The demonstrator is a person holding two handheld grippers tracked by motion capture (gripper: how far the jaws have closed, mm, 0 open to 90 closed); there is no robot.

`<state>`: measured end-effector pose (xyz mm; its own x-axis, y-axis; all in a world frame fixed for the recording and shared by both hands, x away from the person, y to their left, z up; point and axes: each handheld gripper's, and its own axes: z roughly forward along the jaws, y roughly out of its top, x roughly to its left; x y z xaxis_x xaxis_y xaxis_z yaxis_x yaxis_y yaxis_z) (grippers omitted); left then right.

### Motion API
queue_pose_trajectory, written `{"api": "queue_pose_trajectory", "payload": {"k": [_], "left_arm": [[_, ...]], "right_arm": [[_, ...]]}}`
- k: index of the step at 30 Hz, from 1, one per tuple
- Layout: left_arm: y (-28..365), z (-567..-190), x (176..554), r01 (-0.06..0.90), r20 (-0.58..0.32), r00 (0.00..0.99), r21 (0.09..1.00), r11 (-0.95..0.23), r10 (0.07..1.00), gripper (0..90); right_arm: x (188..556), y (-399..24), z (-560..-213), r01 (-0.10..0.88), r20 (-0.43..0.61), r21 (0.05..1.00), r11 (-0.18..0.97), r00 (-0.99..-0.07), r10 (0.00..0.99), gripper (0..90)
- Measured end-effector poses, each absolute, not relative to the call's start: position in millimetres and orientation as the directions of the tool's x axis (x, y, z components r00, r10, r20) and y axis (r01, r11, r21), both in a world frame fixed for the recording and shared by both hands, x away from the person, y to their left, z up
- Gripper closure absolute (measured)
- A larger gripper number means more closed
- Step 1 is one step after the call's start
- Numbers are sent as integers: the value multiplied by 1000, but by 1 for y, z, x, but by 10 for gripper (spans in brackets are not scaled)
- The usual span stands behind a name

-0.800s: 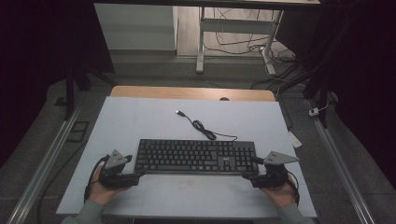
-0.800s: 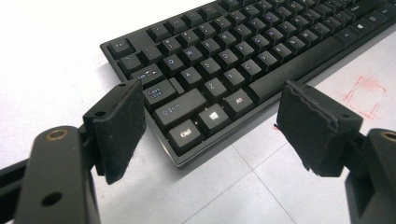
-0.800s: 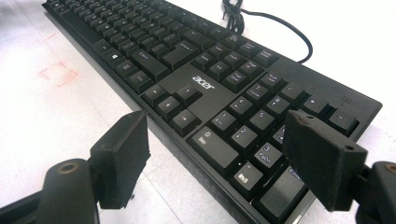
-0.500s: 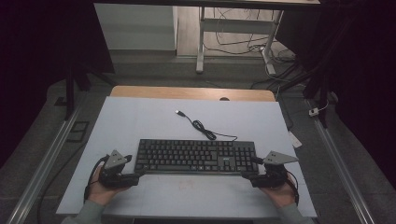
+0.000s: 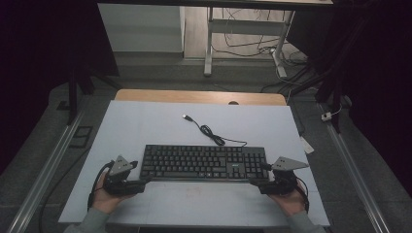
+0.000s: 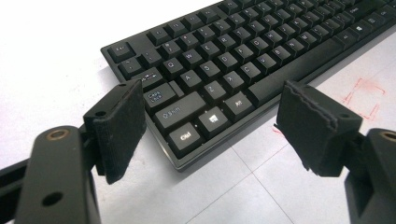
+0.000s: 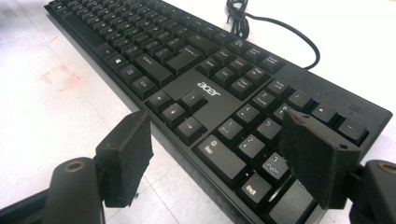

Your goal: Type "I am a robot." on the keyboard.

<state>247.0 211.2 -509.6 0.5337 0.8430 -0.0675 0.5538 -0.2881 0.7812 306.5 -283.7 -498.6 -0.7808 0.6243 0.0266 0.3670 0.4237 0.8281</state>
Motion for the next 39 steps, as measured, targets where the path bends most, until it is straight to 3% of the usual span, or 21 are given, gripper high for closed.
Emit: {"api": "queue_pose_trajectory", "payload": {"k": [39], "left_arm": [[209, -510, 250, 554, -62, 536, 779, -296, 842, 245]], "right_arm": [[320, -229, -492, 345, 41, 837, 424, -813, 580, 365]]}}
